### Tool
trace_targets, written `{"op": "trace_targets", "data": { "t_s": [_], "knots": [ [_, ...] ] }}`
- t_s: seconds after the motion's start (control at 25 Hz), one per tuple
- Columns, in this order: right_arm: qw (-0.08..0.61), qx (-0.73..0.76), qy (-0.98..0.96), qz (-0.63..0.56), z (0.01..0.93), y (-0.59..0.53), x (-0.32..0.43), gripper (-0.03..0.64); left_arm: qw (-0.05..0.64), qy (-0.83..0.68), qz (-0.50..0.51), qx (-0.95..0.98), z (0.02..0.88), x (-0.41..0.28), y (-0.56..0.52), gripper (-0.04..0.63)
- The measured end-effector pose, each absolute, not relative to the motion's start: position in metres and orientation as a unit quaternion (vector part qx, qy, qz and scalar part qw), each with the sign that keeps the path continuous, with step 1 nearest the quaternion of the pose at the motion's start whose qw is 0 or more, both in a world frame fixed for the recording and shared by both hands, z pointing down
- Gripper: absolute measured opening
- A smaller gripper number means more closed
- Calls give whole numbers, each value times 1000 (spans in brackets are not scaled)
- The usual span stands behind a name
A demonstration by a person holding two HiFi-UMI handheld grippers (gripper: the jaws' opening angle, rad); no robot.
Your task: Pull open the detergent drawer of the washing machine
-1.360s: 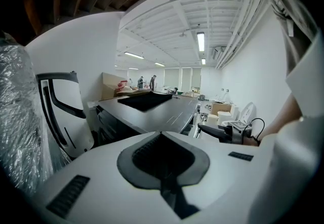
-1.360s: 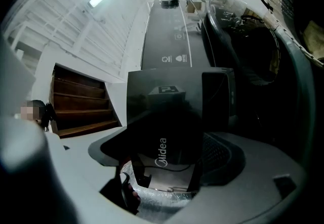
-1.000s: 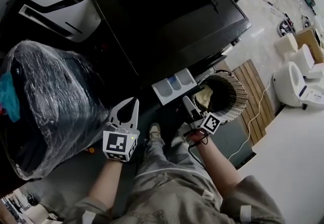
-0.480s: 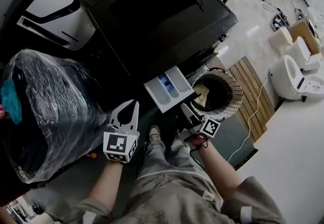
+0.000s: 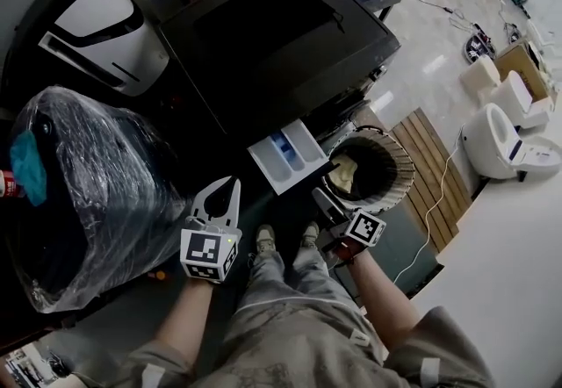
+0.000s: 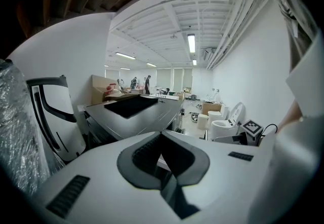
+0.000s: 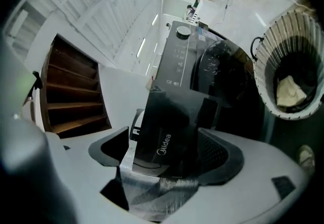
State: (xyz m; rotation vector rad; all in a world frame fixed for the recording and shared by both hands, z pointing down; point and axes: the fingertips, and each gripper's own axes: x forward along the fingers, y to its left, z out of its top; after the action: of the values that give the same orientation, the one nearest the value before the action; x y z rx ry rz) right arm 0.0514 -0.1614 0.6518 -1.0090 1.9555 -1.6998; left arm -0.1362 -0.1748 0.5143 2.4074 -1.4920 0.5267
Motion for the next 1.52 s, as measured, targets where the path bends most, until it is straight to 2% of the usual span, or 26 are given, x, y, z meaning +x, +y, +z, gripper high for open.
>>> {"op": "trace_targets", "data": {
  "t_s": [0.28, 0.32, 0.4, 0.56, 0.92, 1.08, 1.24, 1.4, 1.52],
  "knots": [
    [112, -392, 770, -490, 582, -177, 77, 400, 115, -523, 172, 827, 488, -140, -173, 14],
    [102, -398, 784, -466, 569, -181, 79, 375, 112, -523, 173, 827, 484, -141, -174, 14],
    [92, -401, 805, -426, 539, -189, 83, 271, 106, -525, 176, 826, 475, -143, -175, 14],
    [92, -401, 841, -353, 474, -201, 85, 195, 84, -525, 171, 830, 449, -143, -181, 14],
    [36, -396, 903, -164, 353, -195, 69, 68, 30, -522, 143, 840, 380, -134, -190, 14],
    [60, -385, 916, -100, 296, -188, 56, 57, -8, -515, 137, 846, 349, -127, -191, 14],
    [31, -400, 915, -43, 275, -180, 61, 49, 13, -504, 77, 860, 313, -121, -189, 14],
    [-5, -404, 914, 21, 249, -171, 60, 48, -30, -503, 62, 862, 279, -116, -182, 14],
    [3, -410, 911, 47, 228, -164, 59, 43, -20, -504, 37, 862, 262, -117, -177, 14]
  ]
}}
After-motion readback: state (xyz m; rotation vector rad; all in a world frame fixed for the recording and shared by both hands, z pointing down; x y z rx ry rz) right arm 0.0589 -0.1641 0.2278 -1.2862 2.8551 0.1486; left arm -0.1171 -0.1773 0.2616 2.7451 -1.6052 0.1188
